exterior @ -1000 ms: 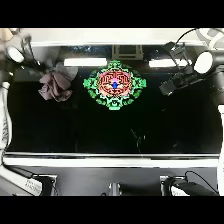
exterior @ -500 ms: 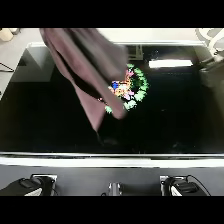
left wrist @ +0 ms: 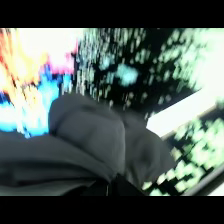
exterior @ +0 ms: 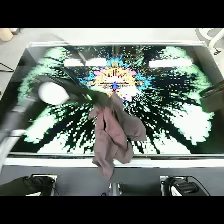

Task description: Fold the shirts.

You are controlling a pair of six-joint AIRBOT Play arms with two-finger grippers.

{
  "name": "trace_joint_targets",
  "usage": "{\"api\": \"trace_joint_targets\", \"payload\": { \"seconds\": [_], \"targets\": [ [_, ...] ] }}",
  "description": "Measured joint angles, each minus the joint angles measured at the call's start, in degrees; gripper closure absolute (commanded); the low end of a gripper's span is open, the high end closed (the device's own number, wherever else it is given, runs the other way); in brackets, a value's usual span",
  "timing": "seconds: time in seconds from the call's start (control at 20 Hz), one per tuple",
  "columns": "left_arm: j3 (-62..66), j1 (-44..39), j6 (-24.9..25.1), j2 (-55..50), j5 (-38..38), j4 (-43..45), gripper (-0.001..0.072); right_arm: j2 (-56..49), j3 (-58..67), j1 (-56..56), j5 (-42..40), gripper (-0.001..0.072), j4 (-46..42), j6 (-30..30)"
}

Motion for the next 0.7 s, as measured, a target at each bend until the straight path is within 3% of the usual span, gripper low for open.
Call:
{"api": "trace_joint_targets", "payload": {
  "seconds": [0.05,0.1,0.25,0.5,0.7],
  "targets": [
    [-2.8,-0.4,-0.9,-2.1,-0.6,-1.1,0.0221,-1.7,-2.6,0.0,0.1,0.0275,0.8,0.0],
    [-4.3,-0.3,-1.5,-3.7,-1.6,-1.7,0.0023,-4.0,-5.6,0.0,-0.4,0.0274,2.0,0.1],
    [-4.6,2.9,-1.5,-5.9,-7.9,-1.9,0.0026,-11.0,-11.9,0.0,-1.4,0.0203,7.6,-0.6],
    [-6.6,12.4,2.0,0.0,-20.8,6.0,0.0043,-21.7,-15.4,0.0,-1.6,0.0205,16.0,-4.1],
    [-20.3,15.5,3.7,6.9,-23.5,1.2,0.0044,-27.3,-16.0,0.0,-0.8,0.0206,18.1,-5.7]
  ]
}}
